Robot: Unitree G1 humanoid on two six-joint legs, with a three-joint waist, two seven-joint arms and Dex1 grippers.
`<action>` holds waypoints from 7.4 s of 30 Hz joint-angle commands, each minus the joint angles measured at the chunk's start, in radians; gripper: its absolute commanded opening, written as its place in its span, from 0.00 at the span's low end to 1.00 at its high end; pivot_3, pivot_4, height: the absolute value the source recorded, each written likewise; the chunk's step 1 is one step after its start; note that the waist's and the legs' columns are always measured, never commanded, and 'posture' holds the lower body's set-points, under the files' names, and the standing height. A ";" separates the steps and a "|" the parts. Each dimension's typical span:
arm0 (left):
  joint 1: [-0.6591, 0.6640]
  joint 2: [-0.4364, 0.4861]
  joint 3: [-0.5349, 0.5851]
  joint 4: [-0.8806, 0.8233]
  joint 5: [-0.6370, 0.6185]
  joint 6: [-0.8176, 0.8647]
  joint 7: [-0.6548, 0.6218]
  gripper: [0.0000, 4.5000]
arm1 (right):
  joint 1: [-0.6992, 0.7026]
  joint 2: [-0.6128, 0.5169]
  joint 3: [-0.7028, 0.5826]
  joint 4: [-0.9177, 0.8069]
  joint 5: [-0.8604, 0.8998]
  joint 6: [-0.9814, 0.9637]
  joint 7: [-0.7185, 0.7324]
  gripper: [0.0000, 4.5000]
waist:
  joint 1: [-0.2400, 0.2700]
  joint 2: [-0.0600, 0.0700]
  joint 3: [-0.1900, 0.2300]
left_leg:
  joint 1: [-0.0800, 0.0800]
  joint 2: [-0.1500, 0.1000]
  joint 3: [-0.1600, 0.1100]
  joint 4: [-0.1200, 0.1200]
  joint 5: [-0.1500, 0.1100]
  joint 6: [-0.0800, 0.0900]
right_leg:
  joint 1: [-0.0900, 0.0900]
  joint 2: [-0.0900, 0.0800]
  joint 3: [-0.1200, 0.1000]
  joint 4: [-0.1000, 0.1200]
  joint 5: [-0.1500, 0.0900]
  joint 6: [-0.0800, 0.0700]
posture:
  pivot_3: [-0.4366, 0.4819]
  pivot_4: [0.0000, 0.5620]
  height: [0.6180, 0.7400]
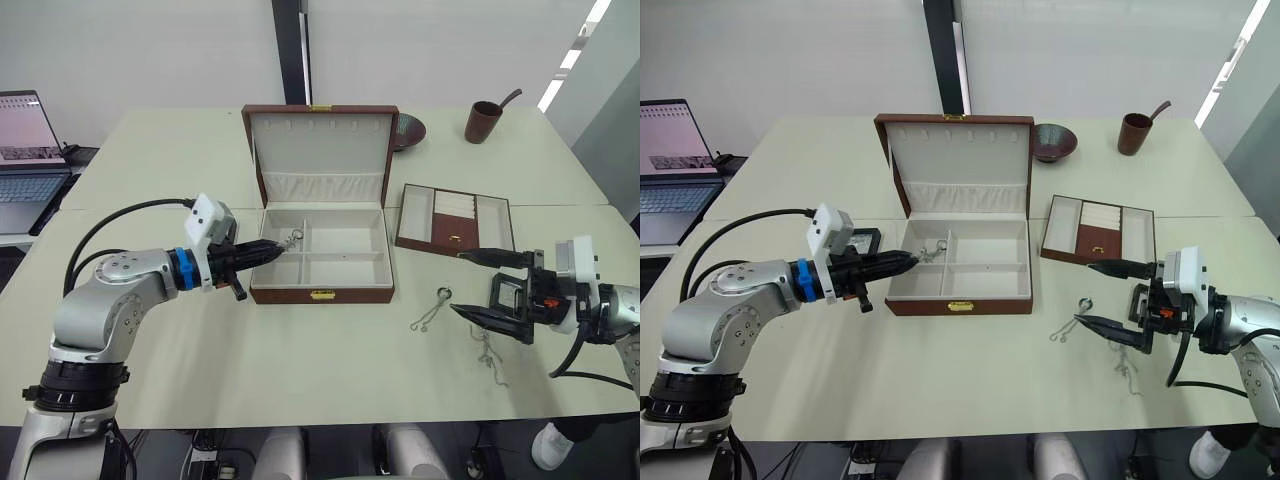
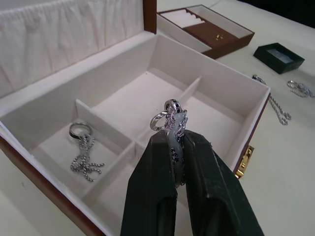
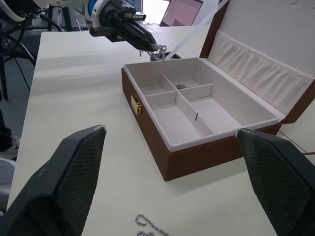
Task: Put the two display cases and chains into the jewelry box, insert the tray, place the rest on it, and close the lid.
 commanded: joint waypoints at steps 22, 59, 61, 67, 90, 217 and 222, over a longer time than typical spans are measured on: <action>0.042 -0.019 -0.019 0.029 0.081 -0.049 -0.018 0.01 | -0.018 -0.005 -0.027 -0.019 0.010 -0.002 -0.021 1.00 | 0.001 0.000 0.000 | 0.000 0.000 0.000 0.000 0.000 0.000 | 0.000 0.000 0.000 0.000 0.000 0.000 | 0.48 0.27 1.00; 0.293 -0.010 0.467 -0.085 -0.204 0.090 0.097 0.98 | 0.017 0.021 -0.266 0.408 -0.044 -0.054 -0.152 1.00 | 0.000 0.000 0.000 | 0.000 0.002 0.000 0.000 0.000 0.000 | 0.000 -0.002 0.001 0.000 0.000 0.000 | 0.48 0.27 1.00; 0.335 -0.008 0.510 -0.061 -0.179 0.058 0.106 0.98 | 0.002 0.026 -0.288 0.460 -0.050 -0.068 -0.177 1.00 | 0.000 0.000 0.000 | 0.000 0.001 0.001 0.000 0.000 0.000 | 0.000 -0.002 0.001 0.000 0.000 0.000 | 0.48 0.27 1.00; 0.405 -0.039 0.603 0.024 -0.056 -0.095 0.233 0.98 | -0.068 0.040 -0.323 0.670 -0.117 -0.174 -0.280 1.00 | -0.001 0.000 0.000 | 0.001 0.001 0.001 0.000 0.000 0.000 | 0.000 -0.001 0.001 0.000 0.000 0.000 | 0.48 0.27 1.00; 0.390 -0.215 0.600 0.253 0.144 -0.441 0.589 0.98 | -0.191 0.069 -0.304 1.078 -0.246 -0.478 -0.449 1.00 | -0.002 0.000 0.000 | 0.001 0.001 0.002 0.000 0.000 0.000 | 0.000 -0.002 0.002 0.000 0.000 0.000 | 0.48 0.27 1.00; -0.746 -0.257 -0.428 0.835 0.614 -0.565 -0.445 0.00 | 0.160 0.009 -0.218 -0.218 0.082 0.105 -0.198 1.00 | -0.001 -0.002 0.001 | -0.003 -0.001 -0.001 0.002 0.000 0.000 | -0.002 0.003 0.000 0.001 0.000 0.000 | 0.48 0.27 1.00; -0.764 -0.291 -0.426 0.906 0.638 -0.606 -0.454 0.00 | 0.183 0.011 -0.232 -0.235 0.087 0.106 -0.213 1.00 | 0.000 -0.002 0.001 | -0.003 -0.001 -0.001 0.002 0.000 0.000 | -0.002 0.003 0.000 0.001 0.000 0.000 | 0.48 0.27 1.00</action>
